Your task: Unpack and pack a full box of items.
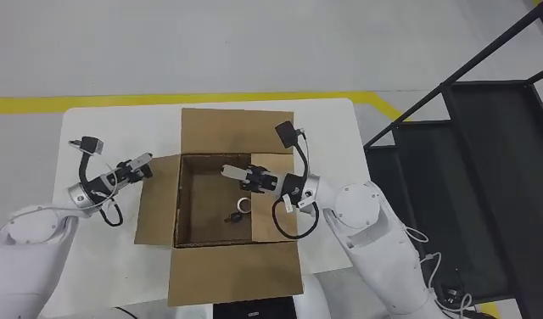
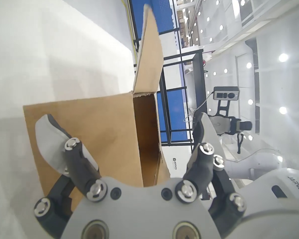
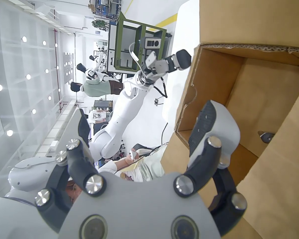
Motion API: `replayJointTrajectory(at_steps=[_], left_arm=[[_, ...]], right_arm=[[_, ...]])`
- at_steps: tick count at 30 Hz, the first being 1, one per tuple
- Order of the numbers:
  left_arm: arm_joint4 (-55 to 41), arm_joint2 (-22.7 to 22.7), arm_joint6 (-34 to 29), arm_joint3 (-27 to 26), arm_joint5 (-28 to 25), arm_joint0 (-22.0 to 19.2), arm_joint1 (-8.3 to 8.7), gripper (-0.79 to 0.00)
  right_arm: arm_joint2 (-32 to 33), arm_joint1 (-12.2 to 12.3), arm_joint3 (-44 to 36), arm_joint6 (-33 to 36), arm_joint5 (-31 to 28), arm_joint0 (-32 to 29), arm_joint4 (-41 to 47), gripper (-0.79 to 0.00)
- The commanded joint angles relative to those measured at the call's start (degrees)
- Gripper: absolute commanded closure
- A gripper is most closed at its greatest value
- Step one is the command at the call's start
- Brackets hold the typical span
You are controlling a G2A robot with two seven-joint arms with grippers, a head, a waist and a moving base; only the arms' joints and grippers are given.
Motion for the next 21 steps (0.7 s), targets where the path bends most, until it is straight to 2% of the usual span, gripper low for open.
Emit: replayJointTrajectory(at_steps=[1,7,11,16,21], left_arm=[[-0.84,-3.63,-0.54,-2.71,-0.50,1.23,0.55,-0.785],[-2.40,-12.11,-3.02,-13.80,0.01,4.53,1.74,-0.785],[-3.18,-13.52,-6.35,-21.29,1.71,4.20,2.06,-0.785],[-1.78,-7.89,-10.40,-26.84,4.83,-0.17,1.88,-0.785],[2.23,4.33,-10.74,-25.14,6.95,-7.49,0.50,-0.785]], right_arm=[[0.45,0.20,-0.41,0.39,0.28,-0.13,0.17,-0.785],[4.36,1.20,-3.20,1.32,3.22,-2.33,-1.28,-0.785],[8.71,1.86,-6.10,-0.70,4.84,-6.44,-1.45,-0.785],[13.55,2.36,-9.34,-5.60,5.69,-12.80,-0.69,-0.785],[16.66,2.74,-11.57,-8.28,6.84,-17.87,-0.11,-0.785]])
